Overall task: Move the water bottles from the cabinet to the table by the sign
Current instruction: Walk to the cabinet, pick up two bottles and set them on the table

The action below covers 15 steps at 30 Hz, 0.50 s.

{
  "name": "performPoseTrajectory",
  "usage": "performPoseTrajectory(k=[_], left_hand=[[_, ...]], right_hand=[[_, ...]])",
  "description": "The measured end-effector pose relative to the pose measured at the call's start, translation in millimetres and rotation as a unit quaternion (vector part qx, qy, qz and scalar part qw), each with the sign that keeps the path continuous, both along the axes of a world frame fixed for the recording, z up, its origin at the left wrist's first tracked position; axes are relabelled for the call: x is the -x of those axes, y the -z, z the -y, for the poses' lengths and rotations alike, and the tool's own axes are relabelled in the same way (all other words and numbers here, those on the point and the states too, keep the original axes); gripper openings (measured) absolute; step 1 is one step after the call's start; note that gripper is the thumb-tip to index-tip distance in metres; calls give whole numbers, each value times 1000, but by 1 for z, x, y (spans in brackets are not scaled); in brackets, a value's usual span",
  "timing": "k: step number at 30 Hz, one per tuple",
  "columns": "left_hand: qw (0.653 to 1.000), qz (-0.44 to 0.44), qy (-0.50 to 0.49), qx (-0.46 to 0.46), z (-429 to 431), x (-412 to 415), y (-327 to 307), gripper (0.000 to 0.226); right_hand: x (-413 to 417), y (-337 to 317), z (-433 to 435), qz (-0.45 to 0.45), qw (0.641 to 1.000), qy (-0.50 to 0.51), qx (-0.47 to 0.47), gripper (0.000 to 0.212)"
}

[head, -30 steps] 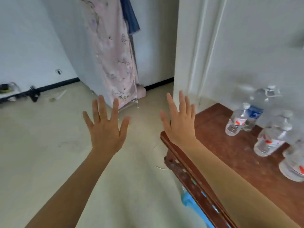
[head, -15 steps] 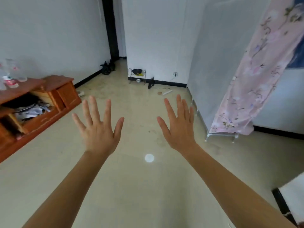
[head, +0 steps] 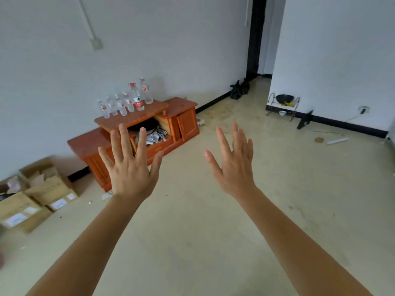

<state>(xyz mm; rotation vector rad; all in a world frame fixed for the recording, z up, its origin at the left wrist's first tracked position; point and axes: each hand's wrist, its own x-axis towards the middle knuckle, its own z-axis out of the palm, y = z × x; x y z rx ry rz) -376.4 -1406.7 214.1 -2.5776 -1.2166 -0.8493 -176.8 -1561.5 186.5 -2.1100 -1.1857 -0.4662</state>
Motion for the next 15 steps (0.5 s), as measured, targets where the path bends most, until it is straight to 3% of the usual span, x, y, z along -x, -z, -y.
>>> performPoseTrajectory(k=[4, 15], left_hand=[[999, 0, -36, -18, -86, -29, -21, 74], [991, 37, -129, -16, -332, -31, -12, 74]], right_hand=[[-42, -30, -100, -24, 998, -50, -8, 70], [-60, -40, -397, 44, 982, -181, -3, 70]])
